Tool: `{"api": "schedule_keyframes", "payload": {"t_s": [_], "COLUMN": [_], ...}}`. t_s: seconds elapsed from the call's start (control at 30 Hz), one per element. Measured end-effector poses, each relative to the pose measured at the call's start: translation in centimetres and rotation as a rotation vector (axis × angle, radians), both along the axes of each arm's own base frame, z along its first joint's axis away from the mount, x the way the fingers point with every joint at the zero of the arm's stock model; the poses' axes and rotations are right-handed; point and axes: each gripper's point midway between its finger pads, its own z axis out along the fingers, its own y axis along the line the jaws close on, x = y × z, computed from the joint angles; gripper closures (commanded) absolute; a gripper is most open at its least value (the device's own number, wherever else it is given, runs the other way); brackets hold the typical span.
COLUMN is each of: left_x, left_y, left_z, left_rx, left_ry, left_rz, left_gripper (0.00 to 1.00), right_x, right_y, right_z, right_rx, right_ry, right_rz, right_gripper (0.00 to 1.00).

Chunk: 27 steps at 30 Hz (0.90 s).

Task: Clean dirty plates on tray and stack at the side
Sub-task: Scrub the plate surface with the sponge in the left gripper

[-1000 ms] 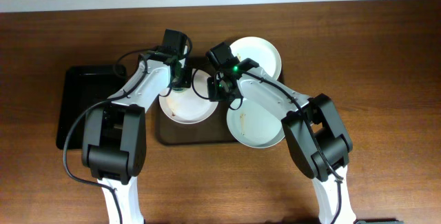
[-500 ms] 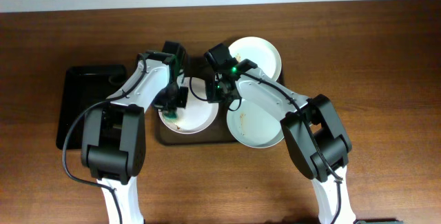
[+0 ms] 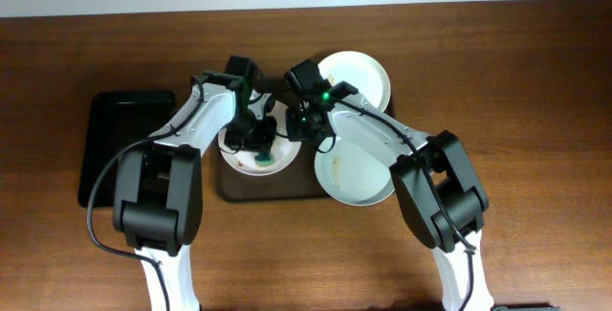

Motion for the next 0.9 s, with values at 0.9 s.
{"api": "schedule_keyframes", "payload": {"t_s": [0.9], "left_x": [11.5], "left_y": [6.1], "left_z": [0.9], "left_rx": [0.472], "left_ry": [-0.519], "left_rz": [0.068], "left_gripper": [0.99], "right_x": [0.3], "right_y": [0.2], "right_z": [0.1], "right_rx": [0.012], "right_ry": [-0.008], "right_rz": [-0.023], "right_gripper": [0.96]}}
